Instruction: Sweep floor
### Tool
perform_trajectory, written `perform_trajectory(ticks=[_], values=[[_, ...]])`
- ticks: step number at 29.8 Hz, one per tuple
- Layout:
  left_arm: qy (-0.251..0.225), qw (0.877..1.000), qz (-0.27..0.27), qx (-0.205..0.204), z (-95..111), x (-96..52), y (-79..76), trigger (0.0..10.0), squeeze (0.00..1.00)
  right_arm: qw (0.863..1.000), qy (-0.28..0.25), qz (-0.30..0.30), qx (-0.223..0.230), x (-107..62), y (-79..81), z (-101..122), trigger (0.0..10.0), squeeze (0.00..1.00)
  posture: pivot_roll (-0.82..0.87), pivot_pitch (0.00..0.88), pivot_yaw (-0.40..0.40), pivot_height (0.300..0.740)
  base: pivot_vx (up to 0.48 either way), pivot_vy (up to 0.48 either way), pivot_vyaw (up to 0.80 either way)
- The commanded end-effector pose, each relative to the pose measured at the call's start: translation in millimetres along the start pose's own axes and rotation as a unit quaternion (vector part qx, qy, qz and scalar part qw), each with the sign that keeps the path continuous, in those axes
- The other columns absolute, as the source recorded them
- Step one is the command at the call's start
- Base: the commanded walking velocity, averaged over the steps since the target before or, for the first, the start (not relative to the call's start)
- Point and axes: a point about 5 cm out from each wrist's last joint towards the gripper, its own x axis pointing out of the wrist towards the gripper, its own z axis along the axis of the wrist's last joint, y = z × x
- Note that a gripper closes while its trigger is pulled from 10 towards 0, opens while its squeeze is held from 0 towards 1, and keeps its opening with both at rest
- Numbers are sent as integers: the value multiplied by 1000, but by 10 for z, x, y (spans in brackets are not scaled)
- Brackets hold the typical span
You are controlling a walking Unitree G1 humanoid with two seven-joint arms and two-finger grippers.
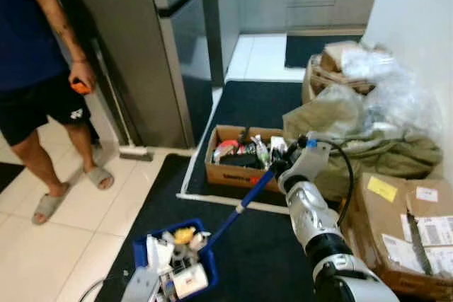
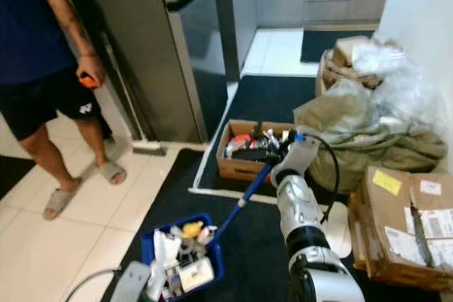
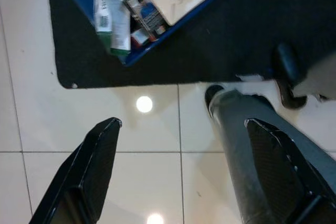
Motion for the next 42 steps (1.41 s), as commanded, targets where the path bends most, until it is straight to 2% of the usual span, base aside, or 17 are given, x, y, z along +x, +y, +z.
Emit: perform_trajectory(ticks=[1,15,28,37,42], values=[[16,1000,6,2,-81,-22,53,10000,0,999,-16,18,22,31,126,64,10000,0,-56,0,62,740,345,0,0],[21,1000,2,3,-117,-27,32,10000,0,999,-18,17,37,67,176,125,10000,0,-56,0,67,740,347,0,0],[22,1000,1,4,-85,-12,-3,10000,0,999,-13,32,15,83,300,127,10000,0,-56,0,72,740,357,0,0],[25,1000,2,1,-137,-32,34,10000,0,1000,-13,24,5,112,387,168,10000,0,-56,0,72,740,364,0,0],[29,1000,4,0,-177,-46,57,10000,0,1000,-13,10,-3,120,385,178,10000,0,-53,0,70,740,390,0,-160]])
